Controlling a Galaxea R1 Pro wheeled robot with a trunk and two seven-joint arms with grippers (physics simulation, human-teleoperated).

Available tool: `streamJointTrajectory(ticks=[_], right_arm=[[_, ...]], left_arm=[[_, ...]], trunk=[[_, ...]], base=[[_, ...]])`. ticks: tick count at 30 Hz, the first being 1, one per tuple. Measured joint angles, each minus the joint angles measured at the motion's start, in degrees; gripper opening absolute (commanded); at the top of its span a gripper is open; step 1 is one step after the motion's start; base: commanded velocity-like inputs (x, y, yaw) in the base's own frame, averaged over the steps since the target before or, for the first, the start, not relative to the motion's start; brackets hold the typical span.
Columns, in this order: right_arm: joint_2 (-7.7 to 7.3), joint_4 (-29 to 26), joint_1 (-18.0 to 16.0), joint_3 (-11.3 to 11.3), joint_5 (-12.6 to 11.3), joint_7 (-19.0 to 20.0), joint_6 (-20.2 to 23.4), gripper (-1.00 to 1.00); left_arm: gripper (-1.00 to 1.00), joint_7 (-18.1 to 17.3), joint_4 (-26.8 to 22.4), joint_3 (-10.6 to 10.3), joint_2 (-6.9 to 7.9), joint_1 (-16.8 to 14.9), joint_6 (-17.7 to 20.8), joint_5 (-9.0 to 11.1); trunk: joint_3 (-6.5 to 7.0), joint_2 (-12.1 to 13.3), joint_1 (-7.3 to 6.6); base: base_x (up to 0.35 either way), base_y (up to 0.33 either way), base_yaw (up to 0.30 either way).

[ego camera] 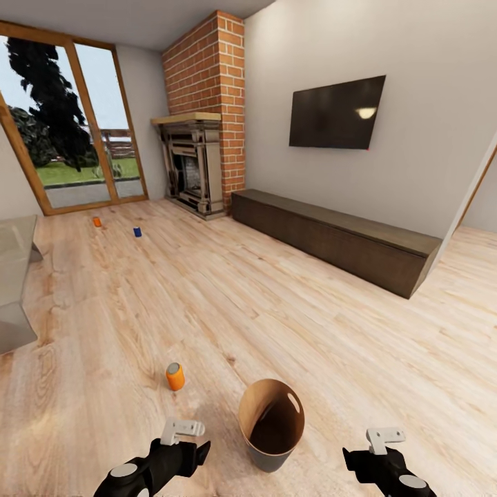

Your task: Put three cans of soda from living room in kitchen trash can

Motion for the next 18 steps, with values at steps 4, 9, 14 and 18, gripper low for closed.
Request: streamJointTrajectory(ticks=[4, 9, 14, 18], right_arm=[[0.0, 0.0, 0.0, 0.0, 0.0, 0.0, 0.0, 1.0], [0.0, 0.0, 0.0, -0.1, 0.0, 0.0, 0.1, 1.0], [0.0, -0.1, 0.0, -0.1, 0.0, 0.0, 0.1, 1.0], [0.0, -0.1, 0.0, -0.2, 0.0, 0.0, 0.1, 1.0]], left_arm=[[1.0, 0.0, 0.0, 0.0, 0.0, 0.0, 0.0, 0.0], [1.0, 0.0, -0.1, 0.0, 0.02, 0.0, 0.0, 0.0], [1.0, 0.1, -0.3, 0.1, -0.03, 0.0, -0.2, -0.1], [1.0, 0.1, -0.5, 0.1, -0.06, 0.0, -0.3, -0.1]], trunk=[[-1.09, -1.6, 0.88], [-1.82, -2.4, 1.32], [-1.89, -2.4, 1.32], [-1.89, -2.4, 1.32]], base=[[0.0, 0.0, 0.0], [0.0, 0.0, 0.0], [0.0, 0.0, 0.0], [0.0, 0.0, 0.0]])
